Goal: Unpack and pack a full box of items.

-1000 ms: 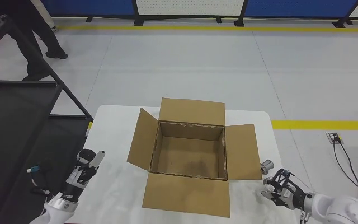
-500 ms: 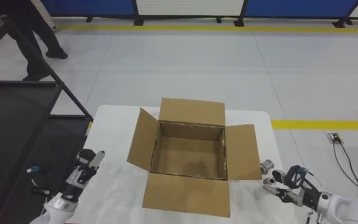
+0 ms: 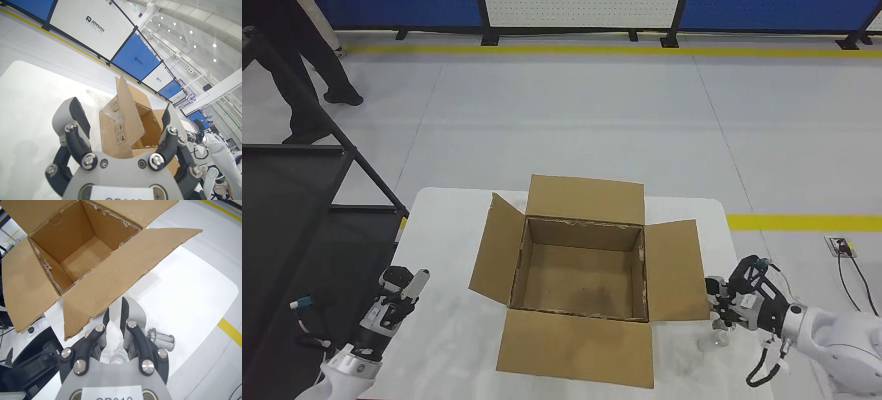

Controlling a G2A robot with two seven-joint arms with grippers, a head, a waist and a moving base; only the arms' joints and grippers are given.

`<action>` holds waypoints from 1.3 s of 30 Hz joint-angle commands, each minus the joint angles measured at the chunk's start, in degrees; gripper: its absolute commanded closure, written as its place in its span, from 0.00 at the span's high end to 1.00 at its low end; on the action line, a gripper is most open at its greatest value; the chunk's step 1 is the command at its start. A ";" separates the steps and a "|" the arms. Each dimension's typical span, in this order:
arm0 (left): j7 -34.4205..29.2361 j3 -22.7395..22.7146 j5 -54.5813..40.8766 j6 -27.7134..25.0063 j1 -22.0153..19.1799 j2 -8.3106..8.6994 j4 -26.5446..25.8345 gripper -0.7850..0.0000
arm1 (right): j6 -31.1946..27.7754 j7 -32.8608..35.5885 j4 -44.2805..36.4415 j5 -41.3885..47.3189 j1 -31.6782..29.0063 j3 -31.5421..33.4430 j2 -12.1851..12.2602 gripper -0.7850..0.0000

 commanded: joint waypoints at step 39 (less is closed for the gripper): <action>0.00 0.00 0.00 0.00 0.00 0.00 0.00 1.00 | 25.68 31.53 20.28 39.52 23.06 -7.96 1.06 0.42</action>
